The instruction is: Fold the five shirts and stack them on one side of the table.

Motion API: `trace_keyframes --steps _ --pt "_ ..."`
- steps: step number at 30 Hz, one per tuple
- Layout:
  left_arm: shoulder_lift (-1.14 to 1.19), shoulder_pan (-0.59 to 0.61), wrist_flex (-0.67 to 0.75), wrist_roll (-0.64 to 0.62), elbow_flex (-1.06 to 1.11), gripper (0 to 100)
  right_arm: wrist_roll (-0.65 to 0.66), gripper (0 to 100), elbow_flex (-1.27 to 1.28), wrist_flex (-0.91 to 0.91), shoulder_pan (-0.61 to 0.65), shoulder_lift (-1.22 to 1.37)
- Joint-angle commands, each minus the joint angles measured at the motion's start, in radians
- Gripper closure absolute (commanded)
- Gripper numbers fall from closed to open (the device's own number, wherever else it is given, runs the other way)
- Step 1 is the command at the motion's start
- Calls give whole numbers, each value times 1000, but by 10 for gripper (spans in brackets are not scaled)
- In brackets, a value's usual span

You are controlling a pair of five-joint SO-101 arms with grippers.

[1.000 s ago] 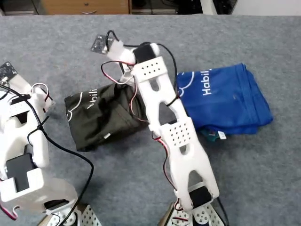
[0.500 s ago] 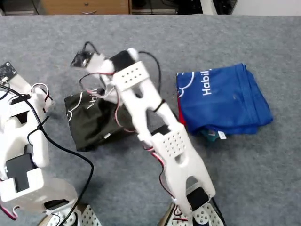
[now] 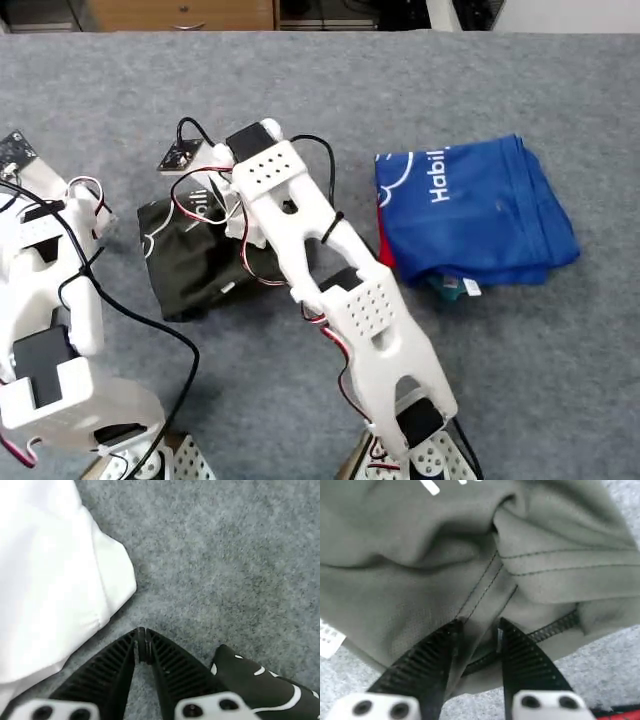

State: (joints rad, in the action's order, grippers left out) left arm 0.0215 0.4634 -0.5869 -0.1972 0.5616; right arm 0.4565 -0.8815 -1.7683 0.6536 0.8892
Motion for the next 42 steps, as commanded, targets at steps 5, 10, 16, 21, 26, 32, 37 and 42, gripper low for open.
trace_keyframes --steps 5,10,16,21,26,32,37,42 --pt "-12 -2 -6 8 -48 981 -5 980 1 -15 8 -90" --pt "-12 -2 -6 8 -48 981 -5 995 1 -15 -7 -94" --pt "-12 -2 -6 8 -48 981 -6 994 1 -18 -81 -113" --pt "-12 -2 -6 8 -48 981 -6 994 4 -18 -136 -205" --pt "-12 -2 -6 8 -48 981 -5 994 116 -18 -176 -294" --pt "-12 -2 -8 9 -48 981 14 988 263 -14 -232 -320" --pt "-12 -2 -8 9 -48 981 11 831 226 -17 -265 -328" --pt "-12 -3 -8 9 -48 981 11 836 114 -15 -183 -371"
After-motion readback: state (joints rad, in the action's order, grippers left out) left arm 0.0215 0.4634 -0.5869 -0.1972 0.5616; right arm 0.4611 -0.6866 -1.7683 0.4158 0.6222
